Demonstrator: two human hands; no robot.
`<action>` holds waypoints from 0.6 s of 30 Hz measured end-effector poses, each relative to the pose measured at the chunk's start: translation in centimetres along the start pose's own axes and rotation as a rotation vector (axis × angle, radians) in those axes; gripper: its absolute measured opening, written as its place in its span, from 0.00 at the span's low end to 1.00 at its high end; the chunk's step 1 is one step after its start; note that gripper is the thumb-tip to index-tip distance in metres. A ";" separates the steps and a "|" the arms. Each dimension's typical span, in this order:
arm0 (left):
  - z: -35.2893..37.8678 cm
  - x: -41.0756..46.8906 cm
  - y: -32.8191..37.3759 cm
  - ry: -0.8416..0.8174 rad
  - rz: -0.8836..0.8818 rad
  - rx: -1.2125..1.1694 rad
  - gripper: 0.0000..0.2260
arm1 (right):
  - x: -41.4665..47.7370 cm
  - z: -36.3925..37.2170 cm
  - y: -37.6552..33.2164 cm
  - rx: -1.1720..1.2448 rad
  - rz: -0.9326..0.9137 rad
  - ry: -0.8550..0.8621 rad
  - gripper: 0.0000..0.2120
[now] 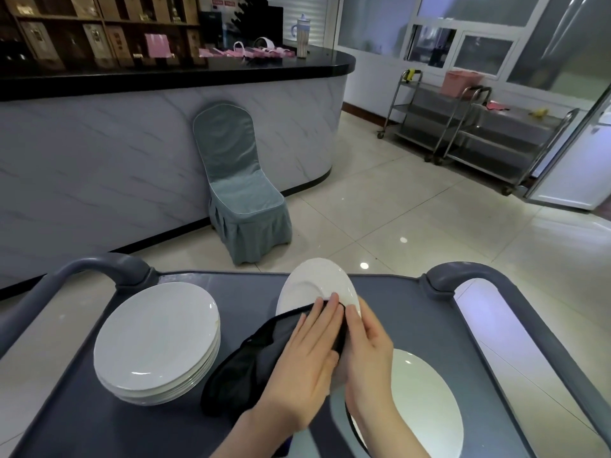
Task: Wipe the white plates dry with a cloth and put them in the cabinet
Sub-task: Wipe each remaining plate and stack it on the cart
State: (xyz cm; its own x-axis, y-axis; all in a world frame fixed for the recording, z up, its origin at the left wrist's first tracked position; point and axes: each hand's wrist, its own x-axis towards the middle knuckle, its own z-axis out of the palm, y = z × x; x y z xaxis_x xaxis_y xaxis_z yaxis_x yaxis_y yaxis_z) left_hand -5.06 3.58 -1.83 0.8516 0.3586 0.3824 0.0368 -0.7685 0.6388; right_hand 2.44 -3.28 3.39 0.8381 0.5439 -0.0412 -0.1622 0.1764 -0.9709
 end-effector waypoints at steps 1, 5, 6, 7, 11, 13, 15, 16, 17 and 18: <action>-0.5 0.5 0.1 0.021 -0.025 -0.043 0.25 | -0.3 0.0 0.1 -0.018 -0.002 -0.007 0.15; -1.7 2.0 -1.1 0.127 -0.219 -0.250 0.24 | -0.6 -0.1 0.2 -0.012 0.070 -0.002 0.13; -1.5 1.8 -1.6 0.131 -0.256 -0.255 0.24 | -0.4 -0.3 -0.1 0.007 0.087 0.011 0.12; -1.3 1.3 -2.0 0.126 -0.280 -0.242 0.24 | -0.1 -0.5 -0.4 0.031 0.093 0.023 0.12; 0.6 -1.2 -2.6 0.063 -0.304 -0.287 0.25 | 0.9 -1.2 -1.4 0.115 0.078 0.084 0.12; 1.2 -1.0 -1.8 0.017 -0.275 -0.270 0.26 | 0.9 -1.3 -1.2 0.120 0.081 0.085 0.12; 1.5 -0.1 -0.7 0.004 -0.186 -0.203 0.27 | 0.6 -1.2 -0.8 0.154 0.106 0.065 0.13; 1.6 0.4 -0.5 0.011 -0.147 -0.185 0.27 | 0.5 -1.2 -0.7 0.176 0.115 0.056 0.13; 1.6 0.7 -0.6 0.022 -0.124 -0.179 0.26 | 0.6 -1.2 -0.7 0.192 0.122 0.051 0.13; 1.5 0.8 -1.0 0.038 -0.126 -0.191 0.25 | 0.8 -1.3 -0.8 0.199 0.125 0.054 0.13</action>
State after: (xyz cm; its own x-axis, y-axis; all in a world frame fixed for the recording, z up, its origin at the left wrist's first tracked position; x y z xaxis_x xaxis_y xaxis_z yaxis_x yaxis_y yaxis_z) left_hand -3.62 3.80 -3.15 0.8262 0.4676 0.3141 0.0389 -0.6036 0.7963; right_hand 3.87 -4.05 3.85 0.8309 0.5280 -0.1757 -0.3614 0.2719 -0.8919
